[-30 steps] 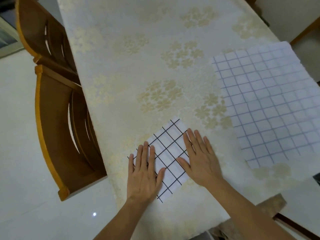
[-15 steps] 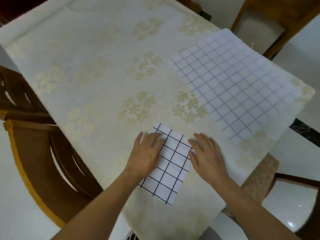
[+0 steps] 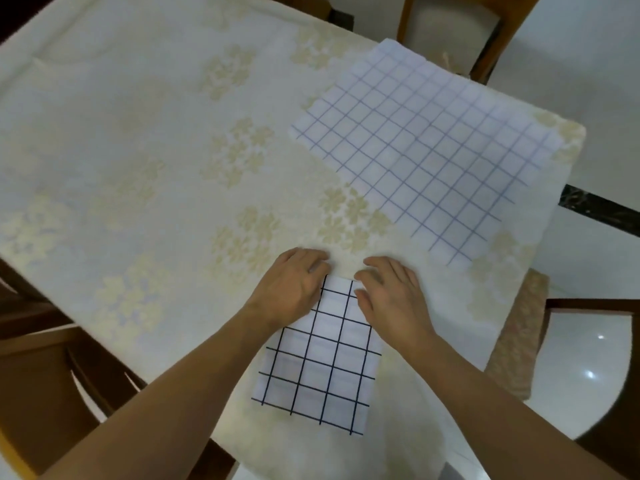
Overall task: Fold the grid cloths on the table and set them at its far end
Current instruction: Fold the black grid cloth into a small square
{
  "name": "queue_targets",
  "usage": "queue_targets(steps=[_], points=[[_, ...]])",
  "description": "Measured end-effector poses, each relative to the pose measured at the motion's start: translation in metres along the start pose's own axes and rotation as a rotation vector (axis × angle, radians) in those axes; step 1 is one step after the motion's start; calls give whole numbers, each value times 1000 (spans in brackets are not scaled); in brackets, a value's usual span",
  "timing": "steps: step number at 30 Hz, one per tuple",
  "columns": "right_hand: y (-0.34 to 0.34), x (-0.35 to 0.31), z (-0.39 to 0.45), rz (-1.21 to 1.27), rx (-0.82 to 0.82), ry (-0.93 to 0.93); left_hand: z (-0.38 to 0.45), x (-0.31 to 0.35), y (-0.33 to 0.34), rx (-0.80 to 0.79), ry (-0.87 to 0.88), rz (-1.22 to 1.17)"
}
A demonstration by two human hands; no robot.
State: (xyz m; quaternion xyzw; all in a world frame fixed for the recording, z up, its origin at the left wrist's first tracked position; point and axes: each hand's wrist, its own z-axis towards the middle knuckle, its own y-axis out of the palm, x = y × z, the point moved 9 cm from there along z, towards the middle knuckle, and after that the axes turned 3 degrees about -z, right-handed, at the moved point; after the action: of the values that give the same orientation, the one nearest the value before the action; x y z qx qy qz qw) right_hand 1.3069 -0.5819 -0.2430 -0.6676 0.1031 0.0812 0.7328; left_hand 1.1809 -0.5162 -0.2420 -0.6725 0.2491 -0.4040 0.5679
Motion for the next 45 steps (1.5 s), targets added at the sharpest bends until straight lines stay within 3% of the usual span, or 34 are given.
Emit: queue_targets(steps=[10, 19, 26, 32, 39, 45], points=[[12, 2, 1, -13, -51, 42, 6, -4, 2, 7, 4, -48], [17, -1, 4, -114, -106, 20, 15, -8, 6, -84, -21, 37], [6, -8, 1, -48, -29, -22, 16, -5, 3, -117, 25, -70], [-5, 1, 12, 73, -76, -15, 15, 5, -10, -34, 120, -40], [-8, -6, 35, 130, -235, -32, 12, 5, -33, 58, 93, 32], [-39, -27, 19, 131, -168, -111, -14, 23, -63, 159, 46, 82]])
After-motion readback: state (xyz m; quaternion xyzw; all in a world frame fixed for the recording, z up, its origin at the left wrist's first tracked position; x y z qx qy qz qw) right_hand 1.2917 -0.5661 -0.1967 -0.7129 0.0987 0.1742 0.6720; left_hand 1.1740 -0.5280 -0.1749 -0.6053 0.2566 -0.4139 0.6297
